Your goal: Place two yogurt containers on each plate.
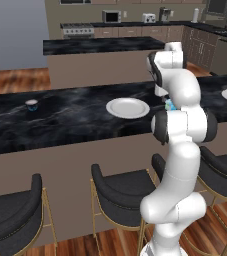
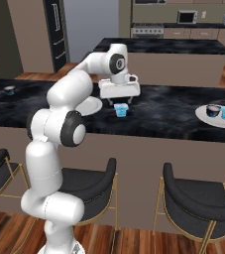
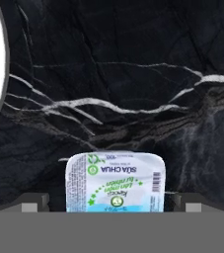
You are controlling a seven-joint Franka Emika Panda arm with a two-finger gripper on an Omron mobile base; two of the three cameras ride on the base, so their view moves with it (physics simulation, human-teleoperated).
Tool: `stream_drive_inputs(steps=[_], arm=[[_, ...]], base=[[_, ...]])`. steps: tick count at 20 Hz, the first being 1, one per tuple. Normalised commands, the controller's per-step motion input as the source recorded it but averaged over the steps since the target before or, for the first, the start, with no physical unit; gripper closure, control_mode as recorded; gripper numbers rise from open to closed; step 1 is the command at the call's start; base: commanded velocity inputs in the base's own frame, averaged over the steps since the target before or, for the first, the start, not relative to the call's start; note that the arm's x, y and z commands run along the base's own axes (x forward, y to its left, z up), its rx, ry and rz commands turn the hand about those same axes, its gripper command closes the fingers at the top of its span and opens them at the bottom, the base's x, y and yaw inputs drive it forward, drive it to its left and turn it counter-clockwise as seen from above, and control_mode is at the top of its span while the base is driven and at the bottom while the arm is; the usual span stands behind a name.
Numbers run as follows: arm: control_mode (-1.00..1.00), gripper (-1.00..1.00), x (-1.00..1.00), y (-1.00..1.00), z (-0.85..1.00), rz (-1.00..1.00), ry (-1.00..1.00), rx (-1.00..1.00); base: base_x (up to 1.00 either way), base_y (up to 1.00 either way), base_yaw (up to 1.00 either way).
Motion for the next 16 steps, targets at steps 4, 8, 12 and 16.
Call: stream_drive_inputs(steps=[4,8,12,16], arm=[[-1.00,-1.00,0.00,-0.15,0.00,0.00,0.01,0.00],[-1.00,-1.00,0.00,0.00,0.00,0.00,0.01,0.01],[-1.00,-1.00,0.00,0.00,-0.05,0.00,0.00,0.03],[-1.00,-1.00,-0.03,0.03,-0.05,0.01,0.01,0.01]], base=[[0.00,0.00,0.00],[0.00,0.00,0.00],[0.00,0.00,0.00],[0.00,0.00,0.00]])
